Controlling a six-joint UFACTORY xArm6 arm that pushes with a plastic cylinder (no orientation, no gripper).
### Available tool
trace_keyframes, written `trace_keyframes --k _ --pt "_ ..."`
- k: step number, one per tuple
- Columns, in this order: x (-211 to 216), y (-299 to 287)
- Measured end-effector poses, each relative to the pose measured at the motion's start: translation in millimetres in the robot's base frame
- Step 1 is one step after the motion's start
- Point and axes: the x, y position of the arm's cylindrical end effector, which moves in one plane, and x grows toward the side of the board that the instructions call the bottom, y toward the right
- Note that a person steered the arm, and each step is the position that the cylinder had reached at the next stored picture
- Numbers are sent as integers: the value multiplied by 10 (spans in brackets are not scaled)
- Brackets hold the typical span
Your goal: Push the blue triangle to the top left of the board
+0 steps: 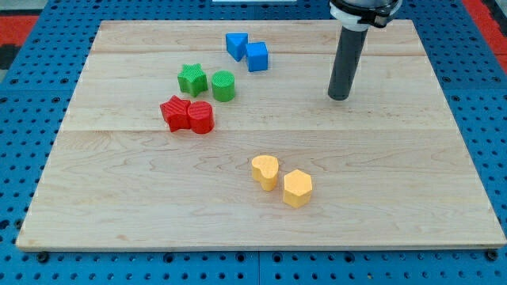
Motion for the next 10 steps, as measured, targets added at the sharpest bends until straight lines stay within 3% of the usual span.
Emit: trace_keyframes --k 2,3,4,7,9,10 --pt "18 -5" --pt "462 -66" --pt "528 -252" --pt "-1268 -411" --pt "-1360 -1997" --pt "-1358 -2211"
